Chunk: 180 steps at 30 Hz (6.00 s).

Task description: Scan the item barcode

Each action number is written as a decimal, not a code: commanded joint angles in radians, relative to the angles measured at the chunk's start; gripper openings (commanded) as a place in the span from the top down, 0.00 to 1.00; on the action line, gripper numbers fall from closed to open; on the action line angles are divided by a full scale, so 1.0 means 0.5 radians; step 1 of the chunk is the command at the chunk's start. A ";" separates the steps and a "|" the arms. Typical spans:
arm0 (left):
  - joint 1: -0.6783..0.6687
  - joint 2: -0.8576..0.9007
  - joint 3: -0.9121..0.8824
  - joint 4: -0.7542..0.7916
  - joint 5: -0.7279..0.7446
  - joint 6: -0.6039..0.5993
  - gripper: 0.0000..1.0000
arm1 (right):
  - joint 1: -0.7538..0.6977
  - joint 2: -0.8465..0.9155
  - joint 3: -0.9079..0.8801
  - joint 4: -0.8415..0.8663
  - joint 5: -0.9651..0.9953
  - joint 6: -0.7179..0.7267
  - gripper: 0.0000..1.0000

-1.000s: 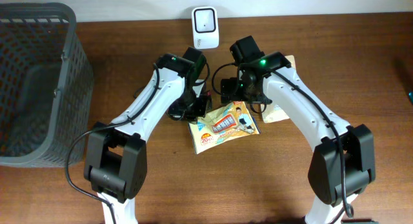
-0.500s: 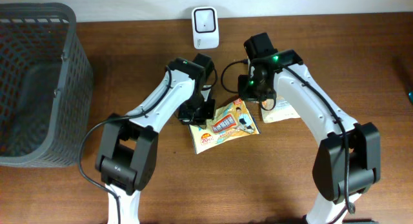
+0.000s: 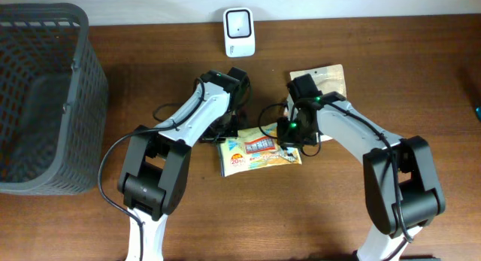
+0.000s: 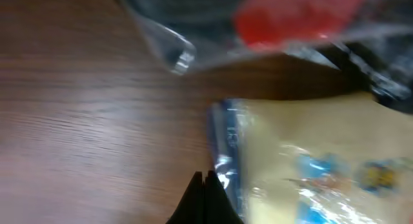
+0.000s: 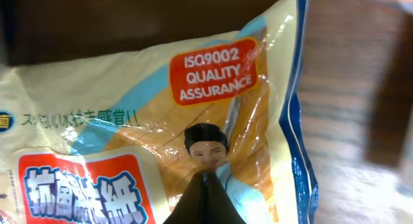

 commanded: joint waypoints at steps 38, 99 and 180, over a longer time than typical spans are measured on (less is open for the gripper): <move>0.547 -0.384 0.114 -0.130 0.432 0.274 0.12 | -0.031 -0.142 0.319 -0.564 0.195 -0.233 0.01; 0.615 -0.384 0.094 -0.176 0.494 0.387 0.51 | 0.564 -0.040 1.445 -1.167 0.414 -0.079 0.02; 0.659 -0.870 -0.428 0.244 -0.198 -0.198 0.01 | 0.253 0.520 0.411 0.175 -0.378 0.346 0.96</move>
